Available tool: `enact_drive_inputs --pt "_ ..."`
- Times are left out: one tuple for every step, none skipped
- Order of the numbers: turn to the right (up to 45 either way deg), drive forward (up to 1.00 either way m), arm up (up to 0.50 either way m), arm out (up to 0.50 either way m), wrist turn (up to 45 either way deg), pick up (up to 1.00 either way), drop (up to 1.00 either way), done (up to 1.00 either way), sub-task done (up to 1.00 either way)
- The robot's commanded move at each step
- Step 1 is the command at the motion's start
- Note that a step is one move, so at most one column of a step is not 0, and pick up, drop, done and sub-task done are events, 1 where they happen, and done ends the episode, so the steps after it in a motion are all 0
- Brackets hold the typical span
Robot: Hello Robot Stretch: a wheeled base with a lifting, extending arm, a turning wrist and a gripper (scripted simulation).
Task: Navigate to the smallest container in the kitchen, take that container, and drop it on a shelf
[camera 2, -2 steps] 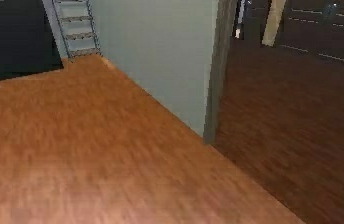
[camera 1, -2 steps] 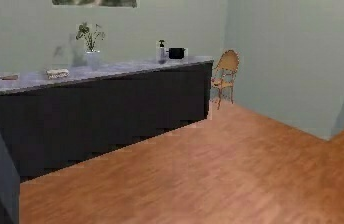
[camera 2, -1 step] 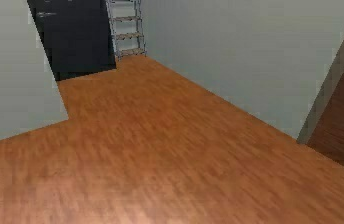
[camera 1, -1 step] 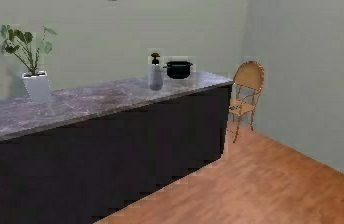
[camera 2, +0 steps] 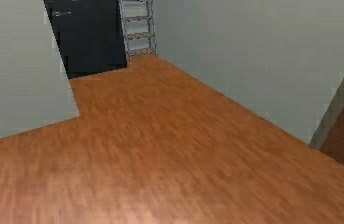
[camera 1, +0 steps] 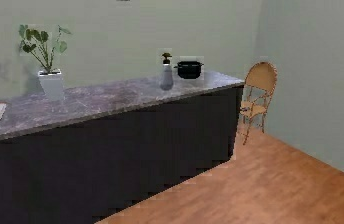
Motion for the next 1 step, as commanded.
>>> enact_drive_inputs --pt "0.0 0.60 0.00 0.00 0.0 0.00 0.00 0.00 0.00"
